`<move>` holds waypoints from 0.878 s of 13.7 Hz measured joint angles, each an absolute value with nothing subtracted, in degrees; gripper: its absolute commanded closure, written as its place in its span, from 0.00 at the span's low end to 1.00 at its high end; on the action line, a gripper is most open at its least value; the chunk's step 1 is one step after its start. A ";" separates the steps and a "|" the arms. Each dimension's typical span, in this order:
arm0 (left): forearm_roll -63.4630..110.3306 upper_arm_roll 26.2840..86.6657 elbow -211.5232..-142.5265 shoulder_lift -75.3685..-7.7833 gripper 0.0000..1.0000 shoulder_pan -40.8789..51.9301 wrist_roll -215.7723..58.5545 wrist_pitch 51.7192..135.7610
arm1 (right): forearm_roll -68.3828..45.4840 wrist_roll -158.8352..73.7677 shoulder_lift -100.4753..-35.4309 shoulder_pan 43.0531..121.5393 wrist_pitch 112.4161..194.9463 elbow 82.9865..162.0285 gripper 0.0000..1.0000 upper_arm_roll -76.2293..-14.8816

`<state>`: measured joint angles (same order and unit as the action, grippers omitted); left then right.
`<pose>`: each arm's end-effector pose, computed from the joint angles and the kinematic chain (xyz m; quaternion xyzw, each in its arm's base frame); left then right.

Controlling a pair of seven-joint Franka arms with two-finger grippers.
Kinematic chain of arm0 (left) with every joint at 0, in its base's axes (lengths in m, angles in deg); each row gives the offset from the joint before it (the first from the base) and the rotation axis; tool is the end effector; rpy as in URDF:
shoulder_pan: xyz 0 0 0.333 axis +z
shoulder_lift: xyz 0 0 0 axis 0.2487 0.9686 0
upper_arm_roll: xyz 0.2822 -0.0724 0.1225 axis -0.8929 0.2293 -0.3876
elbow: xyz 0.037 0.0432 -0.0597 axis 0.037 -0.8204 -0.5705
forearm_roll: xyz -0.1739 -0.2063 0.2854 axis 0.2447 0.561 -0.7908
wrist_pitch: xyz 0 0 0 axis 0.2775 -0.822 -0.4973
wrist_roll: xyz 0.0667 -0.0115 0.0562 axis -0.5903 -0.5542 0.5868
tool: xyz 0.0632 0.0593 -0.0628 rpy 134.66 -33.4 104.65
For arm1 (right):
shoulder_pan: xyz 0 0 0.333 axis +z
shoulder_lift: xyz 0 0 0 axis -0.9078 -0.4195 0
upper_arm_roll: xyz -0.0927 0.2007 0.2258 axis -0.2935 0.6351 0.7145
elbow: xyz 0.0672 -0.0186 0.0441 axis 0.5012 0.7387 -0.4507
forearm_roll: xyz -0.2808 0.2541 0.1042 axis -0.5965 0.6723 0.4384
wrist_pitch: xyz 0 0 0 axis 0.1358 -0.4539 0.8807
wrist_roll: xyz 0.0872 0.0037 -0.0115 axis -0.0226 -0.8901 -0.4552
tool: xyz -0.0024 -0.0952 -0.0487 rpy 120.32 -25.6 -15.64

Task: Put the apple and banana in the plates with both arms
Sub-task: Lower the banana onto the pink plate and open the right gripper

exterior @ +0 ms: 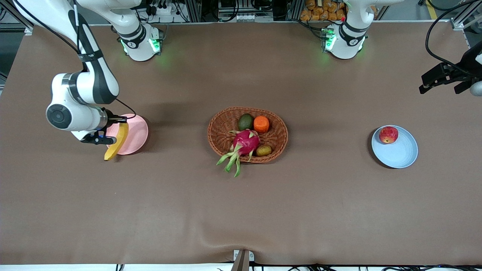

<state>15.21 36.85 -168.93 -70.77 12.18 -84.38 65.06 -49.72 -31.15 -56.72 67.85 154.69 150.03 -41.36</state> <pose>0.5318 -0.0087 0.6438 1.0000 -0.0016 0.0029 0.0075 0.5048 0.0110 0.2584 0.9805 -0.0355 -0.1916 0.0246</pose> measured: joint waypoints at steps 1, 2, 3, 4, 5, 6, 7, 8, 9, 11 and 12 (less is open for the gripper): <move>15.21 36.87 -168.93 -70.76 0.00 12.15 -84.38 65.06 | -49.72 -31.15 -56.60 67.92 154.68 150.48 1.00 -41.29; 15.21 36.90 -168.93 -70.75 0.00 12.12 -84.38 65.06 | -49.72 -31.15 -56.36 67.98 154.63 150.91 1.00 -41.22; 15.21 36.92 -168.93 -70.73 0.00 12.09 -84.38 65.06 | -49.72 -31.17 -56.02 68.06 154.47 151.28 1.00 -41.14; 15.21 36.93 -168.93 -70.71 0.00 12.08 -84.38 65.06 | -49.72 -31.20 -55.59 68.17 154.14 151.57 1.00 -41.04; 15.21 36.93 -168.93 -70.70 0.00 12.08 -84.38 65.06 | -49.72 -31.24 -55.14 68.35 153.55 151.88 1.00 -40.92; 15.21 36.93 -168.93 -70.69 0.00 12.08 -84.38 65.06 | -49.72 -31.26 -54.70 68.66 152.79 152.05 1.00 -40.83; 15.21 36.93 -168.93 -70.69 0.00 12.07 -84.38 65.06 | -49.72 -31.26 -54.16 69.07 151.79 152.09 1.00 -40.77; 15.21 36.94 -168.93 -70.69 0.00 12.06 -84.38 65.06 | -49.72 -31.26 -53.49 69.46 150.81 152.17 1.00 -40.75; 15.21 36.94 -168.93 -70.69 0.00 12.06 -84.38 65.06 | -49.72 -31.26 -52.98 69.68 150.24 152.25 1.00 -40.74; 15.21 36.94 -168.93 -70.69 0.00 12.06 -84.38 65.06 | -49.72 -31.26 -52.58 69.72 150.09 152.46 1.00 -40.74; 15.21 36.94 -168.93 -70.68 0.00 12.06 -84.38 65.06 | -49.72 -31.26 -52.59 69.72 150.21 152.57 1.00 -40.74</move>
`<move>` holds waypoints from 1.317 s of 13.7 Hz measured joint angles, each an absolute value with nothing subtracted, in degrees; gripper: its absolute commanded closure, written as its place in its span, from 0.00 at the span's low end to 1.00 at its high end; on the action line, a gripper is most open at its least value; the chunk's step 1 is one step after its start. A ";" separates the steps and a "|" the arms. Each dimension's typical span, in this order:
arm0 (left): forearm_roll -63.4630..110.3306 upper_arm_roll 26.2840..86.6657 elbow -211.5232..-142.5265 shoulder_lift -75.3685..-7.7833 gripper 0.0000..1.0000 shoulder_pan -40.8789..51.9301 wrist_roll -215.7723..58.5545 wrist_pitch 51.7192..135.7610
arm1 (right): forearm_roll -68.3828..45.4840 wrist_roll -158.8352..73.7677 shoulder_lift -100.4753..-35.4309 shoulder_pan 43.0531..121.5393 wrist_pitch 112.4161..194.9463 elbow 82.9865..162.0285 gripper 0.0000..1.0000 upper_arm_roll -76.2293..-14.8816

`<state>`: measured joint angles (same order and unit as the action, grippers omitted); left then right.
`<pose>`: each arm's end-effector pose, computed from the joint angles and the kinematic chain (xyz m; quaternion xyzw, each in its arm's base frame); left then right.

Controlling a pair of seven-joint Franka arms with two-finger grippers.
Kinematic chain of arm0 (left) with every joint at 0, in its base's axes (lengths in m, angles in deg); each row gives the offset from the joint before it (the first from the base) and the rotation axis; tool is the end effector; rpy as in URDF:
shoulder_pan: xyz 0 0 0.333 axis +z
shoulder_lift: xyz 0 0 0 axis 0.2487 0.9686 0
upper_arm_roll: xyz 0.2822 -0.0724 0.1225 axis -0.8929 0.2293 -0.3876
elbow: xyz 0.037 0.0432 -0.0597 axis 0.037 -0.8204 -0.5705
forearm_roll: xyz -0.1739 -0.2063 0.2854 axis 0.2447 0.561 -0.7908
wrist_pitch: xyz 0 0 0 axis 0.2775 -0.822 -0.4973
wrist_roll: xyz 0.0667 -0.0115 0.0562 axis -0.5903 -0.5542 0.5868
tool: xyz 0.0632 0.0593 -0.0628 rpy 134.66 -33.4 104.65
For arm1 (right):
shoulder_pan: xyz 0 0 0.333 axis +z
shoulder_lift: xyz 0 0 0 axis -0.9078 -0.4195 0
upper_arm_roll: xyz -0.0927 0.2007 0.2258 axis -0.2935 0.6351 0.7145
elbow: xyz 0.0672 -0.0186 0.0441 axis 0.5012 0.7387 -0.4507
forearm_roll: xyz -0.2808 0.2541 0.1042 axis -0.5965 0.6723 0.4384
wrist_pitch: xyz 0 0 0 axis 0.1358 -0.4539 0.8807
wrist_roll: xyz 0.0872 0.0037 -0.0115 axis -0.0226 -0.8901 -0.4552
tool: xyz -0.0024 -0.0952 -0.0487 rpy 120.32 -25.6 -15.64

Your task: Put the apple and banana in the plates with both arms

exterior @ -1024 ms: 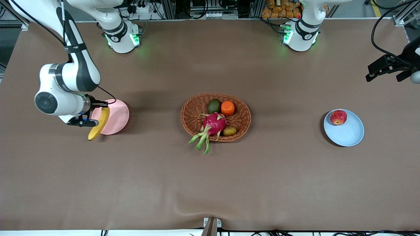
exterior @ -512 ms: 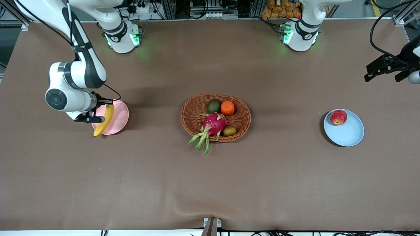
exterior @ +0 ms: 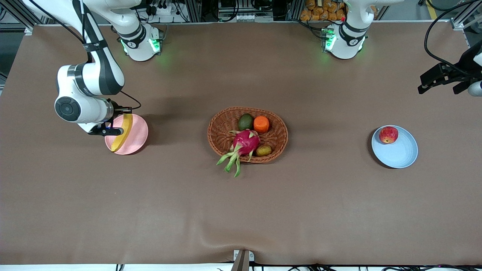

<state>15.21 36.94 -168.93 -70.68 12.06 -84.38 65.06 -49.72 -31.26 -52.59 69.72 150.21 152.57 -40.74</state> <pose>0.5322 -0.0107 0.6429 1.0000 -0.0035 0.0021 0.0074 0.4822 0.0313 0.2752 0.9759 -0.0136 -0.2158 0.0295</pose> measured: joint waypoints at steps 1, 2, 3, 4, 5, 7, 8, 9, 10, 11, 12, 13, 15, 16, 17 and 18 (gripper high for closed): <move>15.21 36.94 -168.93 -70.68 0.00 12.05 -84.38 65.06 | -49.72 -31.26 -52.59 69.72 150.42 152.68 1.00 -40.74; 15.21 36.94 -168.93 -70.68 0.00 12.05 -84.38 65.06 | -49.72 -31.26 -52.59 69.72 150.69 152.79 1.00 -40.74; 15.21 36.94 -168.93 -70.67 0.00 12.05 -84.38 65.06 | -49.72 -31.26 -52.61 69.72 151.07 152.93 1.00 -40.75; 15.21 36.94 -168.93 -70.66 0.00 12.05 -84.38 65.06 | -49.72 -31.26 -52.70 69.72 151.64 153.19 1.00 -40.75; 15.21 36.94 -168.93 -70.66 0.00 12.05 -84.38 65.06 | -49.72 -31.26 -52.98 69.72 152.32 153.50 1.00 -40.76; 15.21 36.94 -168.93 -70.65 0.00 12.05 -84.38 65.06 | -49.72 -31.26 -54.09 69.70 153.50 153.80 0.69 -40.82; 15.21 36.94 -168.94 -70.61 0.00 12.05 -84.38 65.06 | -49.72 -31.26 -54.78 69.70 154.09 153.84 0.04 -40.85; 15.21 36.94 -168.95 -70.48 0.00 12.05 -84.38 65.06 | -49.72 -31.26 -55.37 69.69 154.46 153.84 0.00 -40.86; 15.21 36.94 -168.95 -70.28 0.00 12.05 -84.38 65.06 | -49.72 -31.26 -55.71 69.69 154.59 153.83 0.00 -40.86; 15.21 36.94 -168.95 -70.04 0.00 12.05 -84.38 65.06 | -49.72 -31.26 -55.75 69.69 154.51 153.80 0.00 -40.86; 15.21 36.94 -168.95 -69.85 0.00 12.05 -84.38 65.06 | -49.72 -31.26 -55.71 69.69 154.12 153.58 0.00 -40.86; 15.21 36.94 -168.95 -69.77 0.00 12.05 -84.38 65.06 | -49.72 -31.26 -55.63 69.68 153.04 153.00 0.00 -40.86; 15.21 36.94 -168.94 -69.76 0.00 12.05 -84.38 65.06 | -49.72 -31.26 -55.30 69.67 148.46 150.26 0.00 -40.88; 15.21 36.94 -168.94 -69.76 0.00 12.05 -84.38 65.06 | -49.72 -31.26 -55.08 69.66 145.58 148.19 0.00 -40.90; 15.21 36.94 -168.94 -69.76 0.00 12.05 -84.38 65.06 | -49.72 -31.26 -54.90 69.66 142.56 145.79 0.00 -40.90; 15.21 36.94 -168.94 -69.76 0.00 12.05 -84.38 65.06 | -49.72 -31.26 -54.72 69.66 139.34 143.05 0.00 -40.90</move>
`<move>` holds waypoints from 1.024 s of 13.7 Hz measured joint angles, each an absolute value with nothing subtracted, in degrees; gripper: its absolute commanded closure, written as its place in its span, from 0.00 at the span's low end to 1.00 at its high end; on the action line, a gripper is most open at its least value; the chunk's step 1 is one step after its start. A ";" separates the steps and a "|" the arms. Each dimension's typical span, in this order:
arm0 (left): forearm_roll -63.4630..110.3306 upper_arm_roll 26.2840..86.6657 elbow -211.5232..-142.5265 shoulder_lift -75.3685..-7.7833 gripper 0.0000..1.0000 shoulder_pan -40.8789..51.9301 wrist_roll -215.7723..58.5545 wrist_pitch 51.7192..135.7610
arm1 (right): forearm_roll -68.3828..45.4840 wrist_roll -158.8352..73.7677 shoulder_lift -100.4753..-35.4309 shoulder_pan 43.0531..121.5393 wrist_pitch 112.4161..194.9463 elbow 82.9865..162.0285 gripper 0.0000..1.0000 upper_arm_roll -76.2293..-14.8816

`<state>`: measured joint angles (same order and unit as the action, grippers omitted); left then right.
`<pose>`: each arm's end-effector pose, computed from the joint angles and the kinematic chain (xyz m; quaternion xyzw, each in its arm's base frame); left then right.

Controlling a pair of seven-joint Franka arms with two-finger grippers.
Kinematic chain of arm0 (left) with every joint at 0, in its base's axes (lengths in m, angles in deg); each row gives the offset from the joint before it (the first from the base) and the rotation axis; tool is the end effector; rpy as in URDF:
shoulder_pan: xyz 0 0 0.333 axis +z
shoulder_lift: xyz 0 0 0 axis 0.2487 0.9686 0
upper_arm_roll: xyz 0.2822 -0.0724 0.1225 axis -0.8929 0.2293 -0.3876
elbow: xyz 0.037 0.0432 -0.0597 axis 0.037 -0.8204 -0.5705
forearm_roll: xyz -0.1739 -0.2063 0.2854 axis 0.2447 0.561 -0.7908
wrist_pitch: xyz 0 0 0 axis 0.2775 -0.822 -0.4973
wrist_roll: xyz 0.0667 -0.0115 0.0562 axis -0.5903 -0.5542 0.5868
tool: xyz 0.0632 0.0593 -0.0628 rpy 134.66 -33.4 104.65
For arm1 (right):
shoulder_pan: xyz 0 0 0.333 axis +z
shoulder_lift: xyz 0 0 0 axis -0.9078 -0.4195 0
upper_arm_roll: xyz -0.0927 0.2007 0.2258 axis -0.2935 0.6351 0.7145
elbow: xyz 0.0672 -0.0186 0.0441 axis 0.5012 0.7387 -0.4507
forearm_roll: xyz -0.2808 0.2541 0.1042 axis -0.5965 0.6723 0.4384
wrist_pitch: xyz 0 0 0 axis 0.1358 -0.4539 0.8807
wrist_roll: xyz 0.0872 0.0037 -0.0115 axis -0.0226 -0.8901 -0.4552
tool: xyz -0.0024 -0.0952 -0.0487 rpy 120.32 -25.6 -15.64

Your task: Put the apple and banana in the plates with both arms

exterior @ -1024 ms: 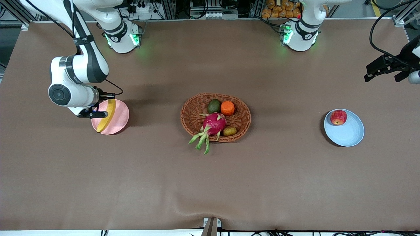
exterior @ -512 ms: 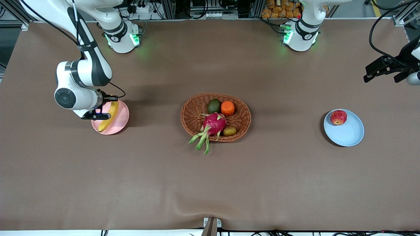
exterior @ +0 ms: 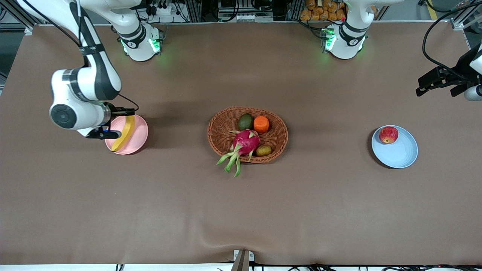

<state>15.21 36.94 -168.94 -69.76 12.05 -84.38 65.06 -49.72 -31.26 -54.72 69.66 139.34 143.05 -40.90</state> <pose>0.5371 -0.0110 0.6343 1.0000 -0.0035 -0.0060 0.0071 0.5114 0.0309 0.3118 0.9688 -0.0170 -0.2451 0.0330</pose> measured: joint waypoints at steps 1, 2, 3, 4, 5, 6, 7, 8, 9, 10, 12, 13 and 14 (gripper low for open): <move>15.21 36.94 -168.94 -69.76 0.00 12.05 -84.38 65.06 | -49.72 -31.26 -54.56 69.66 136.07 140.07 0.00 -40.90; 15.21 36.94 -168.94 -69.76 0.00 12.05 -84.38 65.06 | -49.72 -31.26 -54.40 69.67 132.94 136.97 0.00 -40.90; 15.21 36.95 -168.94 -69.76 0.00 12.04 -84.38 65.06 | -49.72 -31.26 -54.23 69.69 129.81 133.55 0.00 -40.88; 15.21 36.96 -168.93 -69.76 0.00 12.04 -84.38 65.06 | -49.71 -31.26 -54.09 69.71 126.96 130.12 0.00 -40.83; 15.21 36.98 -168.93 -69.76 0.00 12.03 -84.38 65.06 | -49.71 -31.26 -53.95 69.78 124.61 126.81 0.00 -40.74; 15.21 37.01 -168.93 -69.76 0.00 12.01 -84.38 65.06 | -49.70 -31.26 -53.87 70.01 122.83 123.77 0.00 -40.68; 15.21 37.03 -168.93 -69.76 0.00 11.95 -84.38 65.06 | -49.70 -31.26 -53.81 70.40 121.54 120.94 0.00 -40.66; 15.21 37.06 -168.93 -69.76 0.00 11.92 -84.38 65.06 | -49.70 -31.26 -53.79 70.74 120.56 118.48 0.00 -40.66; 15.21 37.09 -168.92 -69.76 0.00 11.91 -84.38 65.06 | -49.70 -31.26 -53.76 70.97 119.79 116.19 0.00 -40.66; 15.21 37.09 -168.92 -69.76 0.00 11.91 -84.38 65.06 | -49.70 -31.26 -53.74 71.03 119.15 114.11 0.00 -40.66; 15.21 37.10 -168.92 -69.76 0.00 11.90 -84.38 65.06 | -49.70 -31.26 -53.69 71.04 118.02 110.17 0.00 -40.66; 15.21 37.11 -168.92 -69.76 0.00 11.88 -84.38 65.06 | -49.70 -31.26 -53.61 71.08 117.74 108.44 0.00 -40.65; 15.21 37.12 -168.92 -69.76 0.00 11.86 -84.38 65.06 | -49.70 -31.26 -53.52 71.15 117.57 106.95 0.00 -40.62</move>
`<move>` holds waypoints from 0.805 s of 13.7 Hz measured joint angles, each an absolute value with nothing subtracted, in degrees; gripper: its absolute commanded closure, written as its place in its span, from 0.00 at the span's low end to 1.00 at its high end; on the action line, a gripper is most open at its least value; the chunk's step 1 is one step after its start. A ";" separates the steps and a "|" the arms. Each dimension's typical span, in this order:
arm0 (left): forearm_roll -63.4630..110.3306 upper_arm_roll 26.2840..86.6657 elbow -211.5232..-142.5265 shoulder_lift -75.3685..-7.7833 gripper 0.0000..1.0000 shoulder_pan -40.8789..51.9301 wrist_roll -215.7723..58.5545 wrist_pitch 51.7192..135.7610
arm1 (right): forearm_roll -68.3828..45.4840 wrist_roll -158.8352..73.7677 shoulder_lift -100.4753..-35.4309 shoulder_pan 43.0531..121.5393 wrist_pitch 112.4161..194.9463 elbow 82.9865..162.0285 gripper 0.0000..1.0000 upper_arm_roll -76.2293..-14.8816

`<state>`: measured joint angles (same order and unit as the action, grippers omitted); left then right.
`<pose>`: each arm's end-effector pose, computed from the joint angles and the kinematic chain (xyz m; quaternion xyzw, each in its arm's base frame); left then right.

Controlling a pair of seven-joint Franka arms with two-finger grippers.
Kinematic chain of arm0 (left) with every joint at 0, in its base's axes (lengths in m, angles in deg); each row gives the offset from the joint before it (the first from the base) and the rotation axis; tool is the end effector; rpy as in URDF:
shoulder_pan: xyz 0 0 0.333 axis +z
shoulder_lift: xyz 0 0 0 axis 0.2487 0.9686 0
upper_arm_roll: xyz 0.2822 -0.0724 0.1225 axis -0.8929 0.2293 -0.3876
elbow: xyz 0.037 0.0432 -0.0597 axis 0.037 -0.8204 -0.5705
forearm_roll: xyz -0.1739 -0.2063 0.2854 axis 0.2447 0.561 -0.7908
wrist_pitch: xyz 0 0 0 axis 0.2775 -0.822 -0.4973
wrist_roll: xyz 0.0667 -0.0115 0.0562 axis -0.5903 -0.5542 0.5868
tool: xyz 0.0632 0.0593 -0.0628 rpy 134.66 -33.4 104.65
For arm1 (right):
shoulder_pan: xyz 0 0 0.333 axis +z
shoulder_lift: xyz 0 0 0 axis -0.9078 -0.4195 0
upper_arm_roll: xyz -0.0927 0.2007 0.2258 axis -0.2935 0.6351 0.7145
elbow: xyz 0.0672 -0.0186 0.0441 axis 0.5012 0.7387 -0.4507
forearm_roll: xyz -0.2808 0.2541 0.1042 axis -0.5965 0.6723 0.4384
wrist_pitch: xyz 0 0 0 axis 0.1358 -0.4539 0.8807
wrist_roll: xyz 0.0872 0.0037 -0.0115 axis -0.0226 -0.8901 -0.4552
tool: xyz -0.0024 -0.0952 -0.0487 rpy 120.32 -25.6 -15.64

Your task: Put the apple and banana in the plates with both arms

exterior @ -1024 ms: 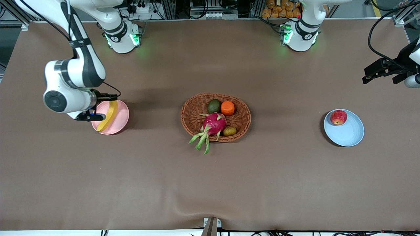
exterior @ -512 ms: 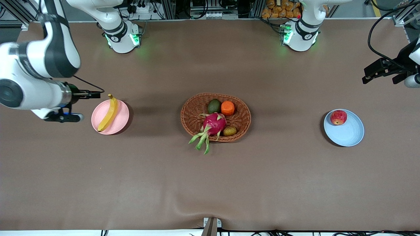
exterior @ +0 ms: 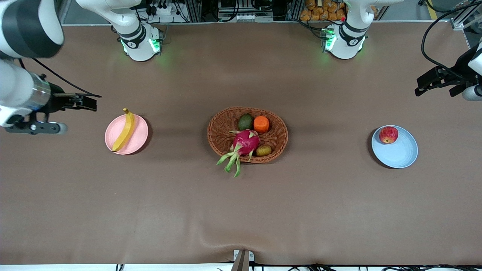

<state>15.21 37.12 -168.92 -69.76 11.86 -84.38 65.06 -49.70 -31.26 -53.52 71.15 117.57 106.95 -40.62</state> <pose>0.5371 -0.0145 0.6344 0.9999 -0.0067 -0.0058 0.0070 0.5778 0.0527 0.5748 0.9934 -0.0078 -0.1121 0.0237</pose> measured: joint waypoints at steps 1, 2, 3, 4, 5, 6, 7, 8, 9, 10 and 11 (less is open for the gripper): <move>15.21 37.12 -168.91 -69.76 0.00 11.84 -84.38 65.06 | -49.70 -31.26 -53.47 71.22 117.50 105.71 0.00 -40.59; 15.21 37.12 -168.91 -69.76 0.00 11.82 -84.38 65.06 | -49.70 -31.26 -53.47 71.26 117.44 104.82 0.00 -40.58; 15.21 37.12 -168.92 -69.76 0.00 11.81 -84.38 65.06 | -49.70 -31.26 -53.48 71.31 117.43 104.18 0.00 -40.58; 15.21 37.12 -168.92 -69.76 0.00 11.80 -84.38 65.06 | -49.70 -31.51 -53.48 71.36 117.43 103.61 0.00 -40.58; 15.21 37.12 -168.92 -69.76 0.00 11.80 -84.38 65.06 | -49.70 -32.69 -53.48 71.36 117.43 102.98 0.00 -40.58; 15.21 37.12 -168.92 -69.76 0.00 11.79 -84.38 65.06 | -49.70 -34.14 -53.48 71.37 117.43 102.52 0.00 -40.61; 15.21 37.12 -168.92 -69.76 0.00 11.79 -84.38 65.06 | -49.70 -34.93 -53.47 71.35 117.43 102.16 0.00 -40.70; 15.21 37.12 -168.91 -69.76 0.00 11.79 -84.38 65.06 | -49.70 -35.39 -53.48 71.27 117.43 101.90 0.00 -40.87; 15.21 37.12 -168.92 -69.76 0.00 11.78 -84.38 65.06 | -49.70 -35.81 -53.48 71.13 117.44 101.71 0.00 -41.05; 15.21 37.12 -168.91 -69.76 0.00 11.78 -84.38 65.06 | -49.70 -35.87 -53.47 71.04 117.78 101.53 0.00 -41.16; 15.21 37.12 -168.91 -69.76 0.00 11.78 -84.38 65.06 | -49.70 -35.84 -53.38 71.03 118.77 101.40 0.00 -41.20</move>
<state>15.21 37.12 -168.91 -69.76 11.78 -84.38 65.06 -49.70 -35.84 -53.38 71.03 118.77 101.40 -41.20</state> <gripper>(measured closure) 0.000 0.000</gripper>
